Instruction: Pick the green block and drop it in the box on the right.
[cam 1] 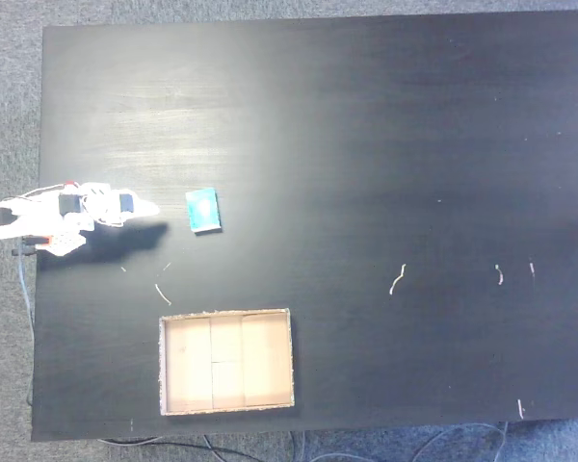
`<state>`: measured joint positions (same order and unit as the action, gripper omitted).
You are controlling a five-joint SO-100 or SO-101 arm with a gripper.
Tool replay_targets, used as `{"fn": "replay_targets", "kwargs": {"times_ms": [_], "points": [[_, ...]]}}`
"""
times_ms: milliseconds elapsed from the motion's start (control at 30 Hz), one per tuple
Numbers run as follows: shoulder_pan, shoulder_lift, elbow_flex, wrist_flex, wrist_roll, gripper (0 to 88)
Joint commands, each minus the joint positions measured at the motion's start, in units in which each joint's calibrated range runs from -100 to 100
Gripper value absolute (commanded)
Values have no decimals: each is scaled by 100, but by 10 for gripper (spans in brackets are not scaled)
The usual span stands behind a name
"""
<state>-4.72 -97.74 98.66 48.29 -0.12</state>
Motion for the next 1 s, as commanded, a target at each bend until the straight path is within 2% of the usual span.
{"fn": "replay_targets", "kwargs": {"times_ms": [0, 700, 900, 967], "points": [[27, -31, 124, -72, -10, 1], [-34, -31, 124, -72, 59, 9], [142, -31, 124, -72, -78, 1], [35, -31, 124, -72, 24, 4]]}}
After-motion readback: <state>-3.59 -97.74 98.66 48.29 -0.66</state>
